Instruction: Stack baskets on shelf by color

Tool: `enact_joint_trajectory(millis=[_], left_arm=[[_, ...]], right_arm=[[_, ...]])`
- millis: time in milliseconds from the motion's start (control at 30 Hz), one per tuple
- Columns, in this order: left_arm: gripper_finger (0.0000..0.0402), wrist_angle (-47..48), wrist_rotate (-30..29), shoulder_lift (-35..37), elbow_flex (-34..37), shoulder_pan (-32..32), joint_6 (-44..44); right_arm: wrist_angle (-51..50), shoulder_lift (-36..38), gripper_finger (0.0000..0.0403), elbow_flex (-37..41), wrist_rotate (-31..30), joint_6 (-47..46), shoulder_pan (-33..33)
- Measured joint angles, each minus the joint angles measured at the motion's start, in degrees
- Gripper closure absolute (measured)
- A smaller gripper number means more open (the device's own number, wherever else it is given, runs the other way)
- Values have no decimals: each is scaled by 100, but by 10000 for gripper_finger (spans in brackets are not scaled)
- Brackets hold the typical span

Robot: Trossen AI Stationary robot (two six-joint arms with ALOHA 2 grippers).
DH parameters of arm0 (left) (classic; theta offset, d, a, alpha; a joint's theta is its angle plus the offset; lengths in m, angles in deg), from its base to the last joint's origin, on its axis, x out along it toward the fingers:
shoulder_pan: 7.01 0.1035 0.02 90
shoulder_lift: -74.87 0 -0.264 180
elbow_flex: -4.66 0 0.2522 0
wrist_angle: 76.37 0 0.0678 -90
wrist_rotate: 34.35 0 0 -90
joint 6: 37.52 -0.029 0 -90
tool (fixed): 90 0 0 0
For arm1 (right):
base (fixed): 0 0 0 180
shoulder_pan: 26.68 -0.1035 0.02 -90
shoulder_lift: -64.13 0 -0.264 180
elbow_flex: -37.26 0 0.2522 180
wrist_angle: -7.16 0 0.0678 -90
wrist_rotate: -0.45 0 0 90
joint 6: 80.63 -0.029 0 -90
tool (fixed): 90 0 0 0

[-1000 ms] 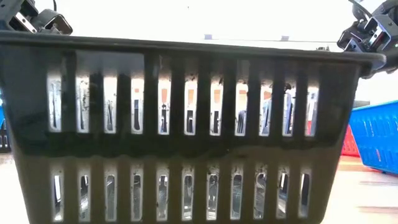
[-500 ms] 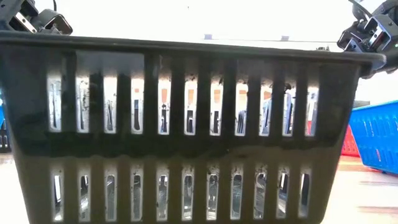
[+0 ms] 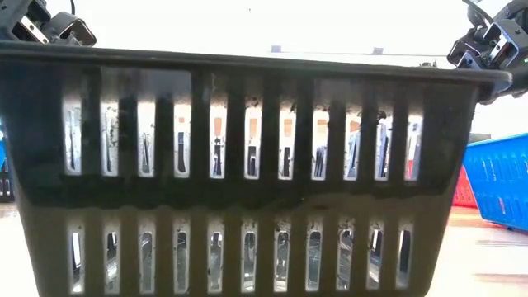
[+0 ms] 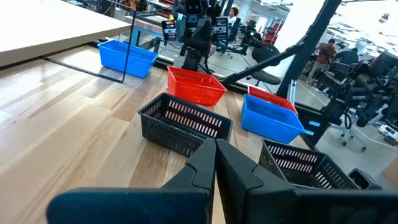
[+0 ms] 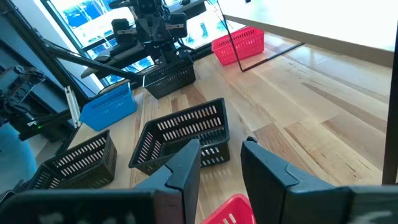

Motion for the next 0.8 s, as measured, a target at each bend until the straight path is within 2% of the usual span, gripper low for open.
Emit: enact_joint_trajectory(millis=[133, 300, 367, 800], left_arm=[[398, -1, -6, 1, -1, 0, -27], [398, -140, -800, 1, 1, 4, -1209], [398, -153, -909, 1, 1, 2, -1454], [398, -155, -928, 1, 1, 2, -1261]], right_arm=[[0, 1, 300, 0, 0, 0, 0], [0, 0, 300, 0, 0, 0, 1], [-2, 2, 300, 0, 0, 0, 0], [0, 0, 300, 0, 0, 0, 1]])
